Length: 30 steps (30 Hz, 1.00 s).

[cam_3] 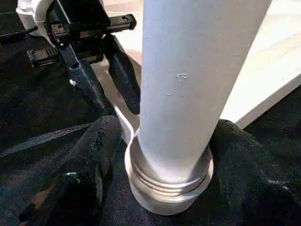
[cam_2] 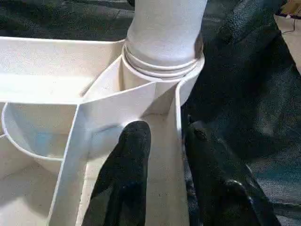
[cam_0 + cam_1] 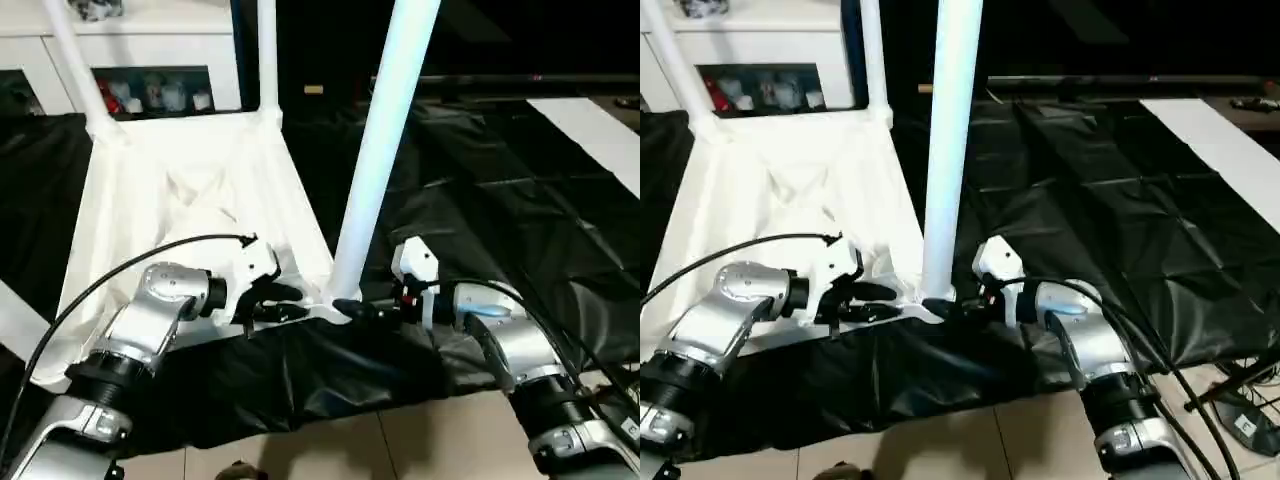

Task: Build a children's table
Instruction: Rotate leg to tighten

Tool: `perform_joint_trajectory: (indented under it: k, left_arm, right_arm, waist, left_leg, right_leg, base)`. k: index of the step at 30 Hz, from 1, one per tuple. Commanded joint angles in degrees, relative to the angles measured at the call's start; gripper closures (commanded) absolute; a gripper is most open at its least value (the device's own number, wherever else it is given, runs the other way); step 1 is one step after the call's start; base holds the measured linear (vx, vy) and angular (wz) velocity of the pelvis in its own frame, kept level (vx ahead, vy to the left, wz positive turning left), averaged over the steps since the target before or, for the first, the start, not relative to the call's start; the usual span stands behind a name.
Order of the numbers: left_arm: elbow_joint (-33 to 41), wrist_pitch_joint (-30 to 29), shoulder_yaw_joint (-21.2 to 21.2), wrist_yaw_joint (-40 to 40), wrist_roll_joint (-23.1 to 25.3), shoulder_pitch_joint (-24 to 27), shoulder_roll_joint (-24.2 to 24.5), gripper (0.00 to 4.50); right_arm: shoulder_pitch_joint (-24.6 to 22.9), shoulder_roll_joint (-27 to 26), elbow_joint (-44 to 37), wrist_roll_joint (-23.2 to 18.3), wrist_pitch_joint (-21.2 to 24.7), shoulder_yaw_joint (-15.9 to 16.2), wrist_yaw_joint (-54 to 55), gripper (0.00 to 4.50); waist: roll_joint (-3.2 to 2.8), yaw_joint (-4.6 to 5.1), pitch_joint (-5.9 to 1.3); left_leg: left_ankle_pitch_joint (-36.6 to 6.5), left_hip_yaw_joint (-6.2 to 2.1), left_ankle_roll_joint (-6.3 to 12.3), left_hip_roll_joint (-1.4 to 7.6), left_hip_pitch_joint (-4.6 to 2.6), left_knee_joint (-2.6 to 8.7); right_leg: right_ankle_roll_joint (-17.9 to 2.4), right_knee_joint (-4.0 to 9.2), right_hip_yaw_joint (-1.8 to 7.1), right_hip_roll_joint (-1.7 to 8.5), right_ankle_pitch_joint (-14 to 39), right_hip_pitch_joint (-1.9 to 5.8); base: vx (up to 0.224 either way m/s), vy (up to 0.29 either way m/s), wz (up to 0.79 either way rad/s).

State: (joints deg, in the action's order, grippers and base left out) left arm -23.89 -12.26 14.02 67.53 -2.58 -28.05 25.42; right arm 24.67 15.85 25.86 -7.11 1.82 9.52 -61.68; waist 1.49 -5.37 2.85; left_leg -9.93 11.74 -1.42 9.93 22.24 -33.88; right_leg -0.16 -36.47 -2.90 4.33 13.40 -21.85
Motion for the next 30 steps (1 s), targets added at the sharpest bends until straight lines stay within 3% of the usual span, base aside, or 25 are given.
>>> perform_joint_trajectory:
  k: [1,3,16,23,27,30]
  left_arm:
    - [-1.54,0.54,0.78,0.06,0.73,-0.76,0.24,3.29]
    - [-2.14,0.67,0.68,-0.15,0.70,-0.91,0.13,3.29]
    - [-4.18,2.01,3.63,3.33,2.92,-0.95,2.76,4.44]
    - [-3.49,0.91,2.88,4.64,0.79,-0.62,2.48,4.44]
    - [-3.40,1.57,2.15,5.22,-0.67,-0.34,1.97,4.44]
    - [-1.12,1.22,2.75,7.71,-2.40,0.79,1.86,4.50]
  right_arm:
    - [-0.25,0.43,-0.88,-0.23,0.05,0.57,-0.19,1.27]
    - [-0.09,0.34,-0.69,-0.15,-0.02,0.59,-0.11,1.27]
    - [0.49,0.52,-0.28,0.02,-0.28,0.87,-0.25,1.27]
    - [0.81,0.57,0.05,0.14,-0.43,1.06,-0.39,1.27]
    - [0.87,0.55,0.13,0.02,-0.18,1.26,-0.87,1.27]
    - [1.21,1.24,0.08,-1.39,2.65,1.38,-3.44,0.89]
  waist:
    - [-0.61,-0.25,-3.67]
    - [-0.58,-0.26,-3.64]
    - [-0.45,-0.25,-3.46]
    - [-0.41,-0.31,-3.22]
    - [-0.50,-0.34,-3.38]
    - [-0.55,-0.38,-3.47]
  left_leg:
    - [-9.21,-1.96,1.92,3.89,-1.73,3.79]
    - [-9.15,-1.96,2.07,3.85,-1.74,3.79]
    - [-10.67,-1.99,1.38,3.92,-1.75,3.97]
    - [-13.45,-2.03,0.02,4.00,-1.94,4.26]
    - [-12.61,-2.05,-0.02,3.98,-1.86,4.25]
    - [-11.33,-2.02,0.69,3.92,-1.71,4.11]
  right_leg:
    - [-15.97,3.67,2.64,4.66,-3.17,2.12]
    - [-15.98,3.68,2.62,4.67,-3.16,2.11]
    - [-15.47,3.99,2.73,4.81,-0.13,2.02]
    - [-14.57,4.45,2.88,4.89,5.51,1.72]
    - [-14.58,4.20,2.84,4.76,3.24,1.76]
    - [-15.05,3.98,2.78,4.72,0.88,1.97]
  base:
    - [0.000,0.000,0.00]
    - [0.000,0.000,0.00]
    - [0.000,0.000,0.00]
    - [0.000,0.000,0.00]
    - [0.000,0.000,0.00]
    - [0.000,0.000,0.00]
